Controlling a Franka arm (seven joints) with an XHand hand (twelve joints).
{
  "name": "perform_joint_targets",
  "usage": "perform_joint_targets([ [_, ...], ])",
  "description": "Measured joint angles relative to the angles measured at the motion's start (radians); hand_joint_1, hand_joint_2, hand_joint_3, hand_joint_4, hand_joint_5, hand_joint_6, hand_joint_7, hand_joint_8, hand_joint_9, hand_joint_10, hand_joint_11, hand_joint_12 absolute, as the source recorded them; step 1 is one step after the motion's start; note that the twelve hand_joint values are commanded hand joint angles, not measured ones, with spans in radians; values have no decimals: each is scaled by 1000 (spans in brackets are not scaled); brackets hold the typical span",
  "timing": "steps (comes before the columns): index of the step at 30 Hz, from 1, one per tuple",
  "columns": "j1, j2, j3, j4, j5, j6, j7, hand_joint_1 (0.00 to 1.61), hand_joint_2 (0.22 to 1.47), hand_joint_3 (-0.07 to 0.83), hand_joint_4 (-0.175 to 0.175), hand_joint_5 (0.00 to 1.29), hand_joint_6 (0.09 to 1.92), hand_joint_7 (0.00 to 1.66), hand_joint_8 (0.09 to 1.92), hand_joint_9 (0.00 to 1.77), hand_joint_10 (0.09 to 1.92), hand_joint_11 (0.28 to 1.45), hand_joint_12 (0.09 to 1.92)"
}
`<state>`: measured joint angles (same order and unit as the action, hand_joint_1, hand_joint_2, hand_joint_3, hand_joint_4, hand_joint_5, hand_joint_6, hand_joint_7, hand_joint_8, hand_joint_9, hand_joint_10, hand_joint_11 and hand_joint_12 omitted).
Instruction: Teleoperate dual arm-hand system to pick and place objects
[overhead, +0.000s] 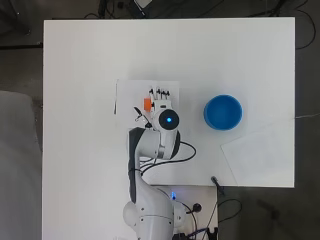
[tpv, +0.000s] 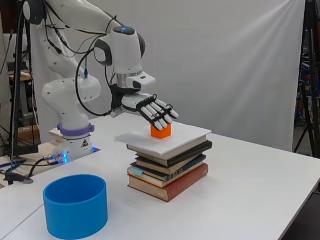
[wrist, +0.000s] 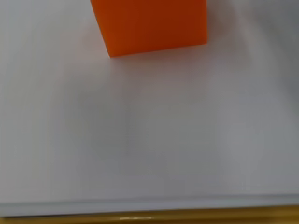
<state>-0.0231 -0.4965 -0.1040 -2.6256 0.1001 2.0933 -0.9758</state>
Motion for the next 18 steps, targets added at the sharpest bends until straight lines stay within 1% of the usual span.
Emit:
perform_joint_targets([
  [6, 3, 19, -5, 17, 4, -15, -20, 190, 996, 11, 76, 316, 87, 392, 87, 492, 87, 513, 87],
  [12, 6, 42, -9, 41, 5, -47, -81, 182, 1015, 12, 74, 336, 87, 422, 87, 512, 87, 515, 87],
  [15, 7, 52, -8, 50, 4, -59, -112, 193, 1036, 5, 87, 430, 87, 513, 87, 575, 87, 539, 87],
  [18, 9, 64, -8, 64, 4, -78, -128, 298, 1082, 6, 103, 537, 87, 597, 87, 644, 87, 564, 87],
])
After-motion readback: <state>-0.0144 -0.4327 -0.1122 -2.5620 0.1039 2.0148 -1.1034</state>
